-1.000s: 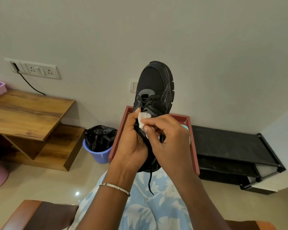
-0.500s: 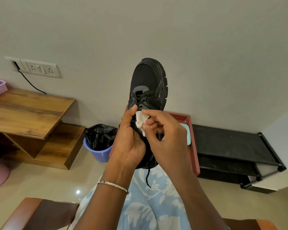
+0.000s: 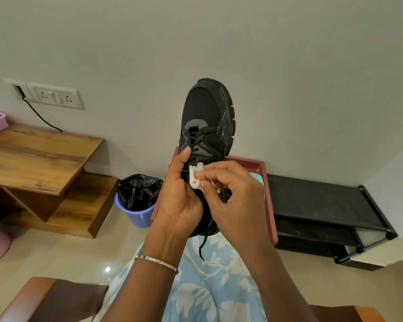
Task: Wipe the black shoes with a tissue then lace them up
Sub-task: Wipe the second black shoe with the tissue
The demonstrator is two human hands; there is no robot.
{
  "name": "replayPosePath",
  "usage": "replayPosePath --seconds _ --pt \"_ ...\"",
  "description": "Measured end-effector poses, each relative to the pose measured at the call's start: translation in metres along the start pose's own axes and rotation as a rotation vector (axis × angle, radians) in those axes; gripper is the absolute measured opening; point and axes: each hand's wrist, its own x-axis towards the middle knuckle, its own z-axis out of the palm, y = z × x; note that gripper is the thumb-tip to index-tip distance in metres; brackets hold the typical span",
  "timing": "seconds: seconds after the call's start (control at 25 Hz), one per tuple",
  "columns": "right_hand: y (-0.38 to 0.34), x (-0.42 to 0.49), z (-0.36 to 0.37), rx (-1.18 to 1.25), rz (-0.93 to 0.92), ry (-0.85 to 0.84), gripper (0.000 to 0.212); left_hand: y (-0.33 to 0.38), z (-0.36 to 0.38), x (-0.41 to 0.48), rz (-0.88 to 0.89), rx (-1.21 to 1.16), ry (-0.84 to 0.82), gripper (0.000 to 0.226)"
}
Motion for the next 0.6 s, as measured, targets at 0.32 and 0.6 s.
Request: replayPosePath --seconds 0.32,0.6 --pt "0.021 0.016 0.003 -0.193 -0.062 0.266 0.022 -0.011 0.010 -0.011 0.026 0.140 0.036 0.036" --pt "0.017 0.011 0.010 -0.241 -0.160 0.235 0.017 -0.010 0.014 -0.011 0.008 0.136 0.016 0.038"
